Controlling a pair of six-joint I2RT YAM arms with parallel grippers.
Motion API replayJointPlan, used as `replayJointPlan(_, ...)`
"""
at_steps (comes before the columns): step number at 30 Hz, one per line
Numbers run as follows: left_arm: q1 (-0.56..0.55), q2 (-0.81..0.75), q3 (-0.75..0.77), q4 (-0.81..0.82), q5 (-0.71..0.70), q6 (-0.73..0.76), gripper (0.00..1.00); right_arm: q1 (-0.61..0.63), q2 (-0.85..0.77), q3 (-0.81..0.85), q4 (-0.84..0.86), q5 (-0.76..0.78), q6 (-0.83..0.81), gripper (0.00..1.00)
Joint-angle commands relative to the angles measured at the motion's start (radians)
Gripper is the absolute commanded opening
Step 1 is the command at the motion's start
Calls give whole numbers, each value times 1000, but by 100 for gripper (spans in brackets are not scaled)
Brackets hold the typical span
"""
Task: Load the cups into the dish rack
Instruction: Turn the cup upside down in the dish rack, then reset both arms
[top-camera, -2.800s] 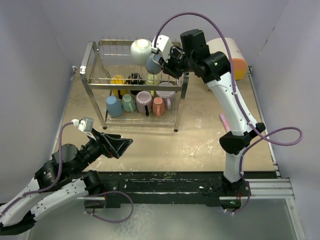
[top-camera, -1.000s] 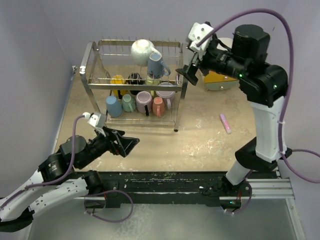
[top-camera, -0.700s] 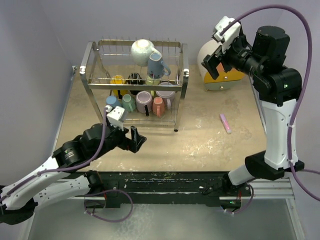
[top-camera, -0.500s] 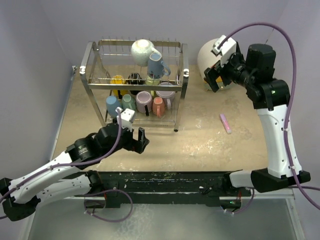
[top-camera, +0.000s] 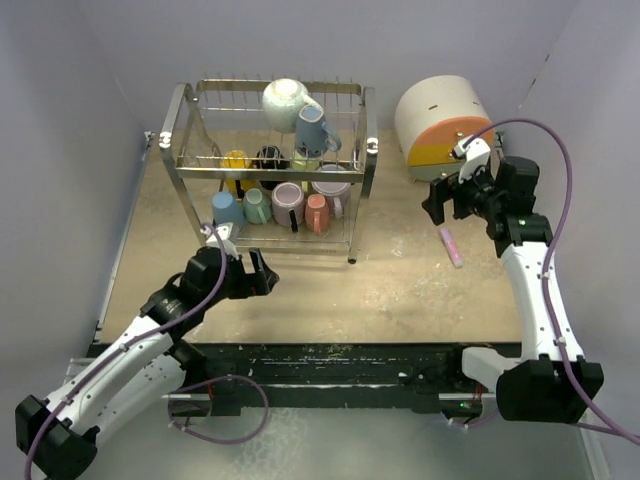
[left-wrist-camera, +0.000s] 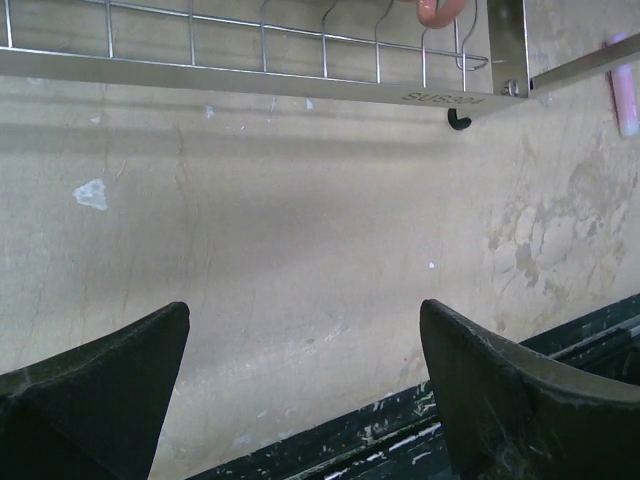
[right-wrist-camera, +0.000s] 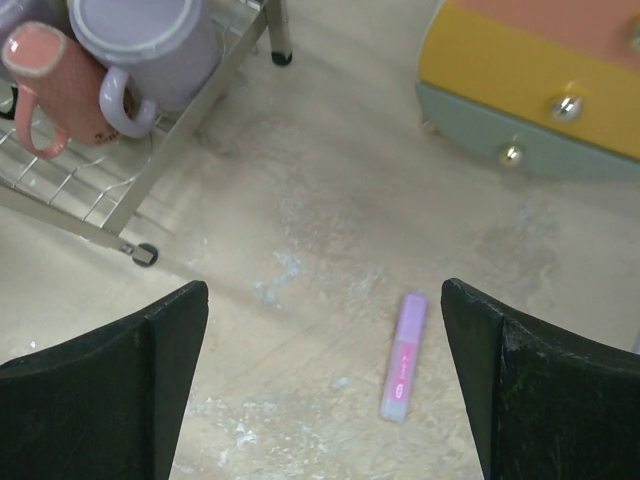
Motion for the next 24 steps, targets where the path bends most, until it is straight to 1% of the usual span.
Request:
replayJointPlan(1, 84, -39, -3, 59, 65, -71, 99, -41, -27, -103, 171, -110, 67, 100)
replayJointPlan(3, 100, -51, 24, -8, 0, -67, 99, -54, -28, -145, 200, -122, 71, 100)
replayJointPlan(6, 109, -42, 108, -197, -132, -71, 100, -67, -27, -218, 244, -142, 75, 100)
replayJointPlan(7, 109, -41, 130, -224, -158, -80, 100, -70, -25, -230, 256, -149, 76, 100)
replayJointPlan(10, 110, -26, 221, -328, -229, -90, 99, -77, -19, -247, 264, -174, 80, 100)
replayJointPlan(13, 110, -16, 339, -422, -336, -42, 99, -78, -23, -228, 246, -189, 62, 100)
replayJointPlan(16, 110, -8, 448, -480, -423, 34, 99, -78, -30, -192, 231, -184, 47, 100)
replayJointPlan(18, 110, 2, 494, -499, -483, 97, 100, -78, -32, -166, 201, -166, 68, 100)
replayJointPlan(21, 111, 39, 515, -495, -557, 183, 99, -78, -19, -90, 170, -142, 109, 100)
replayJointPlan(24, 129, 81, 502, -458, -570, 239, 99, -78, -5, -56, 162, -133, 149, 100)
